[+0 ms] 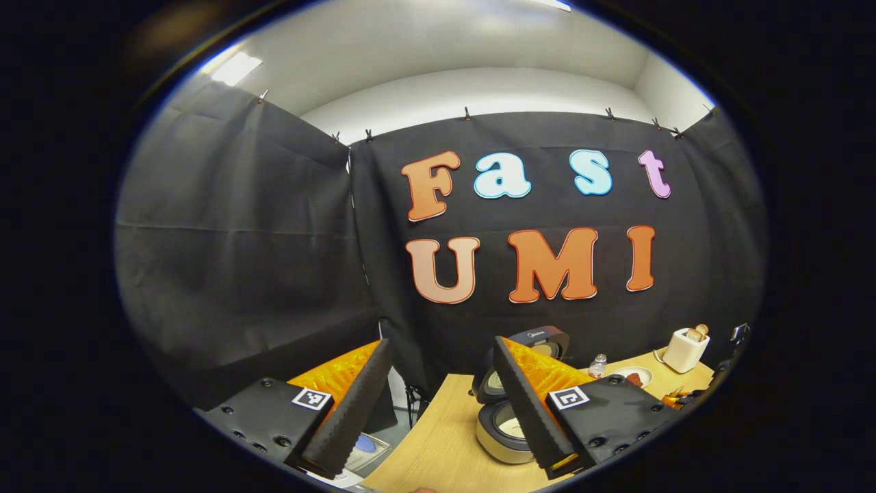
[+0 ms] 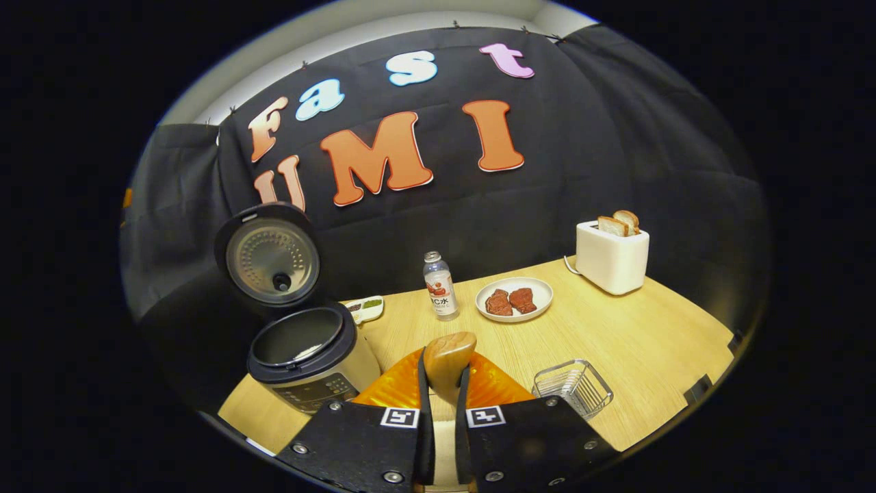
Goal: Close the left gripper, press the button to open the rice cooker; take a wooden spoon from the chopstick holder with the right hand, scoop a spoonful of rice and pour it into the rice cooker, then put the wooden spoon back into the chopstick holder.
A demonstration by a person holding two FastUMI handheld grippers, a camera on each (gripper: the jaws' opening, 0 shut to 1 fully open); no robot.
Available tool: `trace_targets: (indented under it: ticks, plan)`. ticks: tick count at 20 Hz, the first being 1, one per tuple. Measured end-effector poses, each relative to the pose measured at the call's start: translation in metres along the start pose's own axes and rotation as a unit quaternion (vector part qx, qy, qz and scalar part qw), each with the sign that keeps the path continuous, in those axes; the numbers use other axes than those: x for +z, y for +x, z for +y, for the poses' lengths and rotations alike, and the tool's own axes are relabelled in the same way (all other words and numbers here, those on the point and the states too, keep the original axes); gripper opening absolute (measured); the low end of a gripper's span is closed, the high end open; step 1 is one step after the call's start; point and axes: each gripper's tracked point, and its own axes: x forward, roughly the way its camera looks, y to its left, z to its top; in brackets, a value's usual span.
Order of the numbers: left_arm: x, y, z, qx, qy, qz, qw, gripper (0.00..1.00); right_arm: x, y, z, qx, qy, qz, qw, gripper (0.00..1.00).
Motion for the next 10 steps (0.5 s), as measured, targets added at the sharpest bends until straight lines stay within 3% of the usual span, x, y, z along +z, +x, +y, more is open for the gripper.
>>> trace_targets:
  ticks: [5,10]
  plan:
    - [-0.008,-0.003,-0.002,-0.005,-0.001,0.009,1.0,0.99,-0.019,0.005,0.011,-0.002,-0.044,0.0,0.999,0.11]
    - [-0.013,-0.006,0.005,-0.01,-0.022,0.015,1.0,0.97,-0.042,0.004,0.034,0.023,0.005,0.02,1.0,0.11]
